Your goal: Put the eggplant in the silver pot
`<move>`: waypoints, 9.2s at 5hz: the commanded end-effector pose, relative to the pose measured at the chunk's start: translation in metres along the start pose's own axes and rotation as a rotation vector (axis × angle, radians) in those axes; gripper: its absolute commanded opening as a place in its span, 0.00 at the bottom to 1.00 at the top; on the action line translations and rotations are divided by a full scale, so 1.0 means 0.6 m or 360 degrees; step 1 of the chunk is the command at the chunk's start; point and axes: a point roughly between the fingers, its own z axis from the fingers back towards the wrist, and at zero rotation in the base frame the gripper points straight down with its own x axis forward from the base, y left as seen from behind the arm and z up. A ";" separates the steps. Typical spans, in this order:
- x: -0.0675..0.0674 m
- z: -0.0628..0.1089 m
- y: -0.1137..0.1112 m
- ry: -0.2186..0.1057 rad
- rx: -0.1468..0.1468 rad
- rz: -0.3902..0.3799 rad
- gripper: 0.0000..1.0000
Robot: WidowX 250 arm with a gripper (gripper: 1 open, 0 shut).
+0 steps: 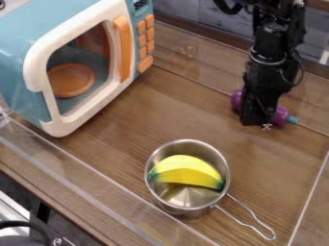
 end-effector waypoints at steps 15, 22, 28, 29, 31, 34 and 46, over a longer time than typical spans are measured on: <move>0.017 0.045 0.035 -0.0111 0.0174 0.0027 0.00; -0.012 0.122 0.028 -0.0042 0.0234 0.0063 1.00; 0.020 0.057 0.036 -0.0104 0.0230 -0.0098 1.00; 0.025 0.047 0.040 -0.0118 0.0231 -0.0098 1.00; 0.030 0.030 0.045 -0.0137 0.0230 -0.0086 0.00; 0.024 0.015 0.045 -0.0137 0.0220 -0.0049 1.00; -0.129 0.110 -0.107 -0.0122 0.0208 0.0482 1.00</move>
